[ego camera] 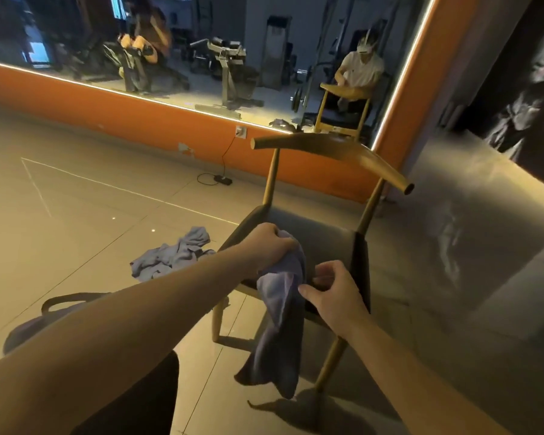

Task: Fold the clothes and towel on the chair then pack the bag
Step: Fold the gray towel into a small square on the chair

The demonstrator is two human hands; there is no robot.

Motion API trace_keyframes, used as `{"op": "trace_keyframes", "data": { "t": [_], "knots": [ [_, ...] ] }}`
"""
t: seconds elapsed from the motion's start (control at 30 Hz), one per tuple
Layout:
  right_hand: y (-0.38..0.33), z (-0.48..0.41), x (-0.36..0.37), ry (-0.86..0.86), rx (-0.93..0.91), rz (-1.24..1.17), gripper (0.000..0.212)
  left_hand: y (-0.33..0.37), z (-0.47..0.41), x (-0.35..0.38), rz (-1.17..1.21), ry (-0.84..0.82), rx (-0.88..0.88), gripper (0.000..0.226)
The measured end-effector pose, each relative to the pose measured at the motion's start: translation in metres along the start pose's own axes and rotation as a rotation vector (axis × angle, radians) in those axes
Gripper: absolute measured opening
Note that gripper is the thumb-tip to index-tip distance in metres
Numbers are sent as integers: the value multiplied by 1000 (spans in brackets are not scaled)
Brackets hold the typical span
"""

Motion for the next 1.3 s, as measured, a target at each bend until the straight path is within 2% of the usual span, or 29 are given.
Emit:
{"op": "trace_keyframes", "data": {
  "t": [0.07,0.13,0.23,0.27,0.33,0.47,0.6,0.67,0.77,0.87,0.97,1.07,1.13,1.3],
  "knots": [
    [-13,2,3,2,-80,14,41,6,0,5,46,19,-29,21],
    [-20,2,4,33,-114,-10,38,13,5,11,88,-30,-51,27],
    [-19,2,-5,101,-93,-26,9,24,20,10,87,-132,-31,34],
    [-18,2,-8,96,-83,-29,7,24,24,8,106,-159,-33,40],
    [-17,2,-11,63,-71,-83,12,18,30,4,178,-208,-36,48],
    [-22,0,-12,63,-7,-247,13,7,42,4,144,-318,76,41],
    [-34,-2,-9,87,-6,-286,16,1,53,5,97,-368,167,69],
    [-38,-3,-6,101,47,-365,20,-4,54,5,45,-381,202,75],
    [-36,-8,-1,106,191,-509,26,-8,57,1,-15,-365,284,47],
    [-27,-14,5,83,326,-527,21,-19,55,-8,-27,-321,288,25],
    [-30,-10,14,3,353,-579,19,-30,47,-12,1,-294,238,18],
    [-39,-3,28,-142,296,-591,39,-36,41,-15,60,-306,224,14],
    [-45,-1,34,-187,271,-548,43,-39,37,-16,94,-323,201,12],
    [-47,-7,36,-19,239,-330,29,-51,30,-21,187,-382,101,14]
  ]
}}
Point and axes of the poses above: each hand's wrist, its own z-axis away from the middle knuckle, its own x-axis out of the palm, y = z × x, the point moved 5 cm from there along -z, towards the middle knuckle, and after that the axes turned 10 degrees about z, right-handed, at the moved point
